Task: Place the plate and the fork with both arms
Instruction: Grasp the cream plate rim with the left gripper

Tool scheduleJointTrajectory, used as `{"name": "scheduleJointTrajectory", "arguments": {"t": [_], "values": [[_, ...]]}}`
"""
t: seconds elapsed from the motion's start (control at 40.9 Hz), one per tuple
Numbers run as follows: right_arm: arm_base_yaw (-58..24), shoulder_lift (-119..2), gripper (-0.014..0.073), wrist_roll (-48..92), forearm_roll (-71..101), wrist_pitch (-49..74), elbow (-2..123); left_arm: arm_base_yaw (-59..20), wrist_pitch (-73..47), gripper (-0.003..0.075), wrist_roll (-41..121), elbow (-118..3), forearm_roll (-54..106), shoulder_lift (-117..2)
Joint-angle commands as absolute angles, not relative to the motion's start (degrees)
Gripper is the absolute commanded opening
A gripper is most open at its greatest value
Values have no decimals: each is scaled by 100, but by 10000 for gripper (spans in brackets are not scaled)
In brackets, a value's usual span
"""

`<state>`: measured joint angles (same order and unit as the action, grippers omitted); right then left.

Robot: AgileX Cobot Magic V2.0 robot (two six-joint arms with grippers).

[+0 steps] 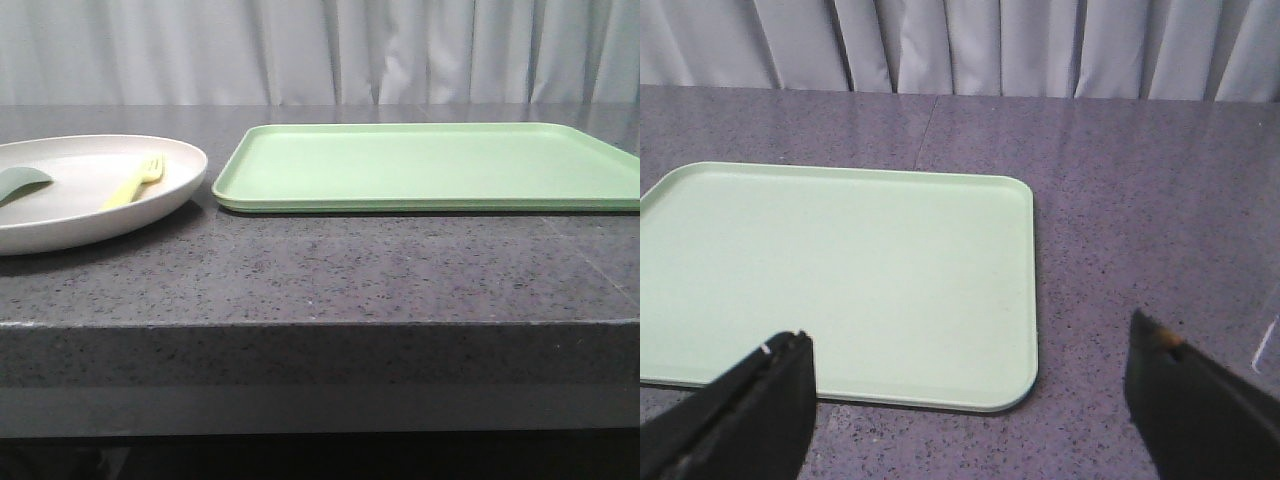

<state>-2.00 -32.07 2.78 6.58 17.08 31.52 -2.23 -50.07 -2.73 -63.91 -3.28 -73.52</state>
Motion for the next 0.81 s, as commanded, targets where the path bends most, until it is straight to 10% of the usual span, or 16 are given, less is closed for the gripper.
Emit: {"name": "scheduleJointTrajectory", "arguments": {"t": [0.0, 0.783], "values": [[-209, -3264, 645, 330, 683, 1268, 3351, -210, -5238, 630, -335, -6905, -295, -7774], [-209, -3264, 645, 330, 683, 1275, 3351, -210, -5836, 580, -486, -7400, -539, -9252]]}}
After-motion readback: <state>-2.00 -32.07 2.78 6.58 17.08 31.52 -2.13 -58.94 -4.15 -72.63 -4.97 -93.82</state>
